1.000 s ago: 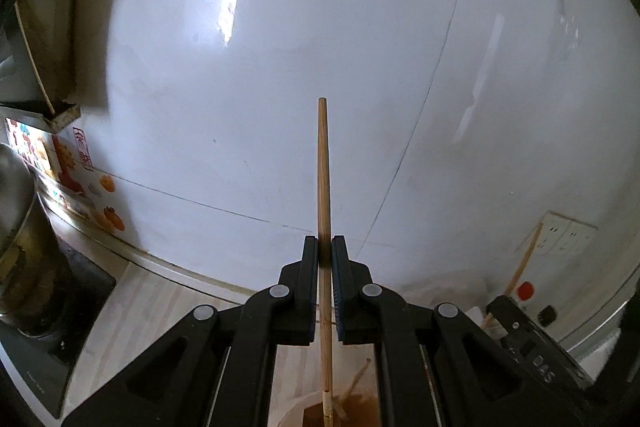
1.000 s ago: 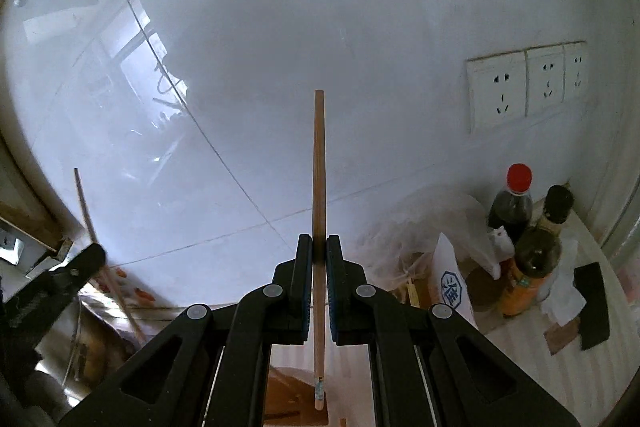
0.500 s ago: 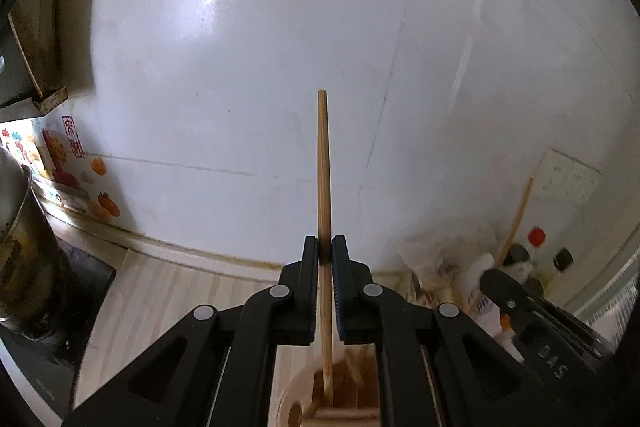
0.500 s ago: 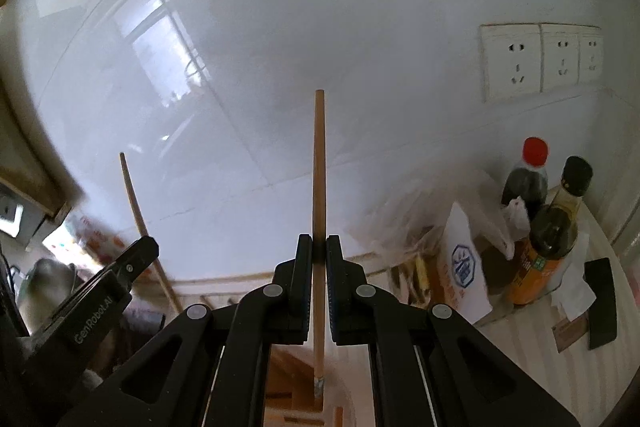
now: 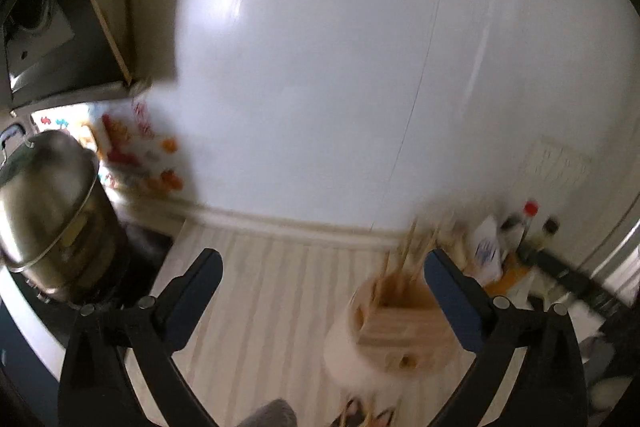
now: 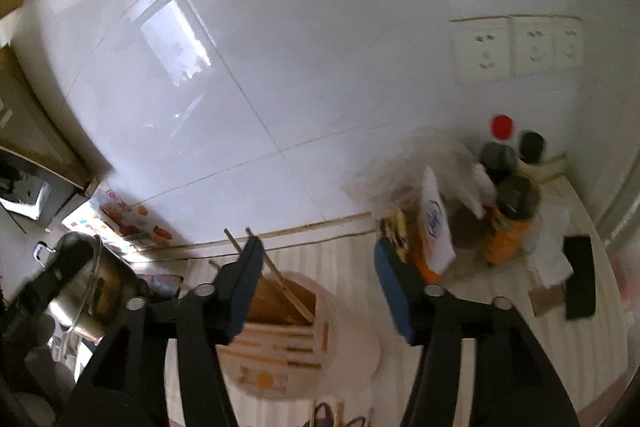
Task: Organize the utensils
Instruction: 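Open the left tool to release its chopstick while the right tool opens too, then lower the left tool onto a mat chopstick and close it while the right tool grasps another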
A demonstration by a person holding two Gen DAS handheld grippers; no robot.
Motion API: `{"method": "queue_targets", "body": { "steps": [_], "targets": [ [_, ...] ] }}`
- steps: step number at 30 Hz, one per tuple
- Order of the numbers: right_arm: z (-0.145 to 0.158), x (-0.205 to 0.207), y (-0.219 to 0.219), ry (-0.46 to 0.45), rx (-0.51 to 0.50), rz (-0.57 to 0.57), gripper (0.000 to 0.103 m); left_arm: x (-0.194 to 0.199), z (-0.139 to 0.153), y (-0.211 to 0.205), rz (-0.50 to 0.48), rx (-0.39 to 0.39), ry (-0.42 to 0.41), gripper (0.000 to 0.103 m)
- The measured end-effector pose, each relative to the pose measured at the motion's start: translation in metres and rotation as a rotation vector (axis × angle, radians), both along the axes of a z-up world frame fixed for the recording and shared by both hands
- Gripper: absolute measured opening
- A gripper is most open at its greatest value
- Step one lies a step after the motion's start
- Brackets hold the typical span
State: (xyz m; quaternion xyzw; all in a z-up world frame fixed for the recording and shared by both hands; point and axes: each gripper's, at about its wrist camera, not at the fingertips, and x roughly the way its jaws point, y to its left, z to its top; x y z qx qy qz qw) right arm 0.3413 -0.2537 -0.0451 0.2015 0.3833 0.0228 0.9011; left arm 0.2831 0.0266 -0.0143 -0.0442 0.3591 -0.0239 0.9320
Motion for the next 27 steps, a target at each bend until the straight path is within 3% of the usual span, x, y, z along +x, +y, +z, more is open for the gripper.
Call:
{"method": "queue_targets", "body": {
  "steps": [7,15,18,20,22,24,27],
  "targets": [
    [-0.026,-0.059,-0.019,0.052,0.016,-0.111,0.083,-0.023,-0.078,0.003,-0.004,0.059,0.169,0.103],
    [-0.102,-0.095,-0.031,0.231,-0.043,-0.186,0.083,-0.044,-0.175,-0.024,-0.080,0.164,0.380,0.103],
    [-0.134,-0.103,-0.034,0.327,-0.039,-0.193,0.083,-0.051,-0.222,-0.040,-0.134,0.171,0.505,0.103],
    [-0.155,-0.108,-0.034,0.385,-0.032,-0.192,0.076,-0.055,-0.247,-0.048,-0.159,0.180,0.570,0.100],
    [-0.174,-0.111,-0.031,0.448,-0.035,-0.175,0.071,-0.059,-0.277,-0.058,-0.193,0.188,0.652,0.082],
    [-0.192,-0.114,-0.026,0.501,-0.030,-0.153,0.068,-0.063,-0.300,-0.067,-0.221,0.185,0.715,0.071],
    [-0.213,-0.120,-0.016,0.558,-0.044,-0.123,0.067,-0.068,-0.316,-0.076,-0.244,0.195,0.738,0.057]
  ]
}}
